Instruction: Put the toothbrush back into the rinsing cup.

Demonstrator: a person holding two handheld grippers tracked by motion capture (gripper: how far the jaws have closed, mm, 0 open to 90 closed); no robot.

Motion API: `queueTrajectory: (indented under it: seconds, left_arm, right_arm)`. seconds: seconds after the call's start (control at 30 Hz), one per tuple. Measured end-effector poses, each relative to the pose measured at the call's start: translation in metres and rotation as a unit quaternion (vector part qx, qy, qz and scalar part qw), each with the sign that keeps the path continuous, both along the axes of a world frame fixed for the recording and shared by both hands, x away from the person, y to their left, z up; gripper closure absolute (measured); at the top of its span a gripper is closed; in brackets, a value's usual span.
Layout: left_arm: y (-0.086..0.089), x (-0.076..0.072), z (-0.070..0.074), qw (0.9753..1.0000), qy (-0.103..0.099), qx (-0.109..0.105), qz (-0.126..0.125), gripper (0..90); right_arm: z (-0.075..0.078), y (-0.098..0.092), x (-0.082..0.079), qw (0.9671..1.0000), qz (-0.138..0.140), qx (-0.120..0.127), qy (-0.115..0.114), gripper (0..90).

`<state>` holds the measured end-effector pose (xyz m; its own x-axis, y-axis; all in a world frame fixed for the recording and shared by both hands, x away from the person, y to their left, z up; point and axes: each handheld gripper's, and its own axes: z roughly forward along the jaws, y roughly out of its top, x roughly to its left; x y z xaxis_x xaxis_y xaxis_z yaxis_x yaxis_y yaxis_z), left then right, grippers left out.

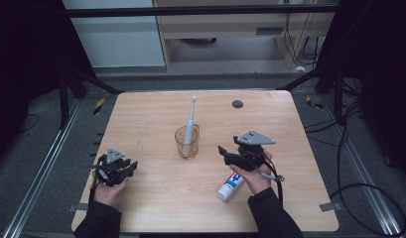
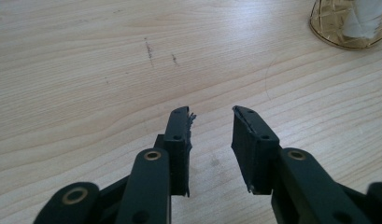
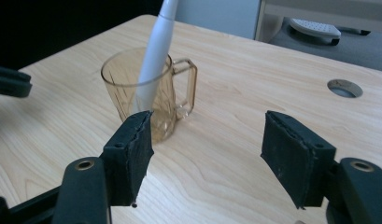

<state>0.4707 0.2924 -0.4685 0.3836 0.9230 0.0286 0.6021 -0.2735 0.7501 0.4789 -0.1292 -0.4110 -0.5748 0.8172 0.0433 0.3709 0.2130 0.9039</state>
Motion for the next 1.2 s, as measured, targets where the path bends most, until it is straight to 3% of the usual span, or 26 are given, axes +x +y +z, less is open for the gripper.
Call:
queueTrajectory:
  seconds: [0.3, 0.53, 0.9, 1.2]
  left_arm:
    - [-0.011, -0.003, 0.002, 0.9998, 0.005, -0.005, -0.020, 74.6]
    - [-0.034, -0.007, -0.001, 0.9984, 0.013, -0.002, -0.055, 80.2]
    - [-0.087, -0.018, -0.001, 0.9917, 0.020, 0.007, -0.127, 86.1]
    - [-0.128, -0.022, -0.001, 0.9853, 0.026, 0.007, -0.168, 88.7]
  right_arm:
    - [-0.010, -0.024, -0.010, 0.9999, -0.006, -0.009, 0.007, 35.1]
    - [-0.021, -0.046, -0.019, 0.9997, -0.017, -0.011, 0.017, 37.3]
    - [-0.033, -0.068, -0.026, 0.9985, -0.042, -0.019, 0.028, 37.3]
    - [-0.047, -0.092, -0.038, 0.9969, -0.062, -0.027, 0.041, 36.5]
